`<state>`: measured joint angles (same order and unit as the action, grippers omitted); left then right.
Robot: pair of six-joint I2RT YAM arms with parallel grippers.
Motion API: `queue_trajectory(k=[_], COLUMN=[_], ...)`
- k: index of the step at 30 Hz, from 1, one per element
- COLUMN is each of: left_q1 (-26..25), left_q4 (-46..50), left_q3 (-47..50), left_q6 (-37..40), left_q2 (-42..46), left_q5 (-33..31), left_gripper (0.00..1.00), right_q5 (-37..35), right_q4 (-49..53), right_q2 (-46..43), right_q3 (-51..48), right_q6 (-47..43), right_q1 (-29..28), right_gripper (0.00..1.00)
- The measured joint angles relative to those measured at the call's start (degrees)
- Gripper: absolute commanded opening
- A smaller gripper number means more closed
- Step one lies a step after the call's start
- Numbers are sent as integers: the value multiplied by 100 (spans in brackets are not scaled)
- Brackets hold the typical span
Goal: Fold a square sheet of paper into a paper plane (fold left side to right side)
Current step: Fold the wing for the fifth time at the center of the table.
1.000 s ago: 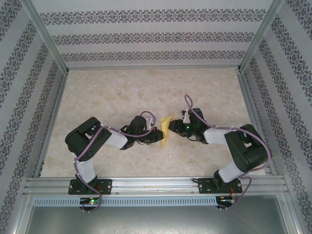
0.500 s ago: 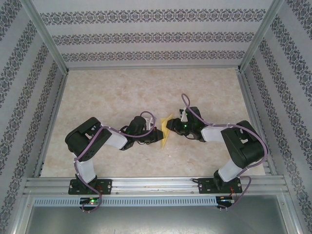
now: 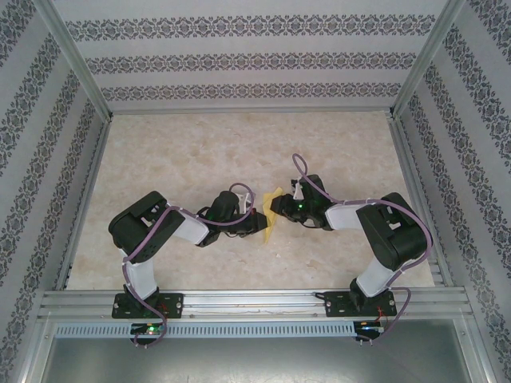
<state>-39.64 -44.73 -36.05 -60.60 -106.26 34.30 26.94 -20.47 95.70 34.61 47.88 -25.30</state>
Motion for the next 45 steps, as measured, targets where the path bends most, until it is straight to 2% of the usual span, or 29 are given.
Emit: queue_trajectory(k=[12,21,32,45], left_q1=[22,291,339,339], left_q4=[151,507,741,1119], left_q3=[195,131,-385,-577], left_q6=[35,203,363,601], left_q2=[267,474,155,0], left_q5=[-133,-175,-153,-175], left_gripper=[35,38,34,14], right_q5=[-79,-79,-111,-122], right_q4=[203,205,208,295], right_q2=[15,15,15,22], right_q3=[92,92,92,133], right_q6=[-7,-22,-24,-66], right_q1=[-11,-15,-35,-37], right_gripper=[36,36,36,36])
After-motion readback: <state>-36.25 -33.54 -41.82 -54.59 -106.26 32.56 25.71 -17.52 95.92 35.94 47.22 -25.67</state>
